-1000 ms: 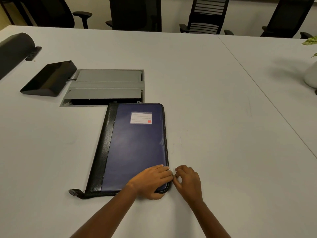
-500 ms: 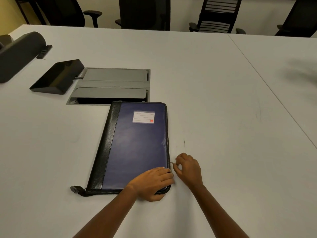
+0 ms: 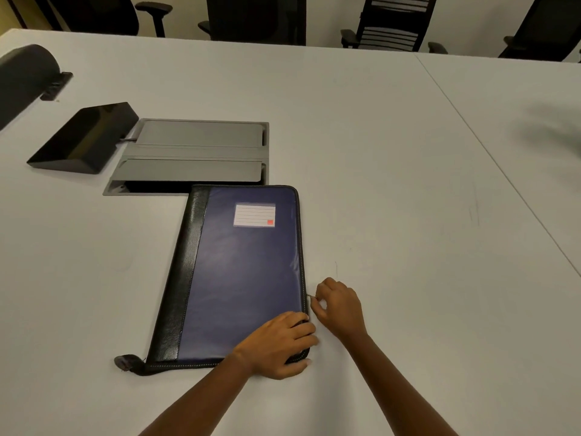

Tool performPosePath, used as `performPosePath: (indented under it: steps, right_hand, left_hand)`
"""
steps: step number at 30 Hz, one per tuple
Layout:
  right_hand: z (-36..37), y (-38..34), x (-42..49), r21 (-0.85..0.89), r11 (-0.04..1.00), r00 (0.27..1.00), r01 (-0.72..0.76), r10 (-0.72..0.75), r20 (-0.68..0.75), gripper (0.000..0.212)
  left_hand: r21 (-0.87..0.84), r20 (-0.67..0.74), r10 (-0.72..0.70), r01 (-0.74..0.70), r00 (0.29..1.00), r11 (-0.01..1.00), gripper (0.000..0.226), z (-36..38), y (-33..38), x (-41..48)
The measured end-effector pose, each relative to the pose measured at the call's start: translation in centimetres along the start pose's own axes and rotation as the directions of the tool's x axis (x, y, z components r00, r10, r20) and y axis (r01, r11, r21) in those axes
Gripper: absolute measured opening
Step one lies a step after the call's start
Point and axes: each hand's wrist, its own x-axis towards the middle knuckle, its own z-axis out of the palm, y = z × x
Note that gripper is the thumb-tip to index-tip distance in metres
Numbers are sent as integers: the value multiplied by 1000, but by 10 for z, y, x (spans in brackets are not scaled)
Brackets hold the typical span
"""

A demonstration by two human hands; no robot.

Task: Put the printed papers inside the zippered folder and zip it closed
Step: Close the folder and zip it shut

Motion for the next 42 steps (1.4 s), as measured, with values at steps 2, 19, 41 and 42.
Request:
performPosePath:
  steps: [2, 19, 41, 42]
  right_hand:
    - [1, 0, -2, -19, 1000, 999, 18, -18, -32, 14]
    - [2, 8, 49, 41, 998, 998, -48, 50, -33, 16]
    - [7, 15, 62, 46, 994, 994, 99, -96, -46, 11]
    - [7, 15, 63, 44, 994, 994, 96, -93, -50, 12]
  left_hand:
    - [47, 17, 48, -49, 999, 998, 16, -1, -5, 9]
    - [154, 10, 109, -109, 994, 982, 11, 22, -11, 27]
    - [-15, 56, -847, 848, 529, 529, 97, 13, -60, 67]
    - [-24, 61, -846, 848, 529, 529, 96, 13, -60, 68]
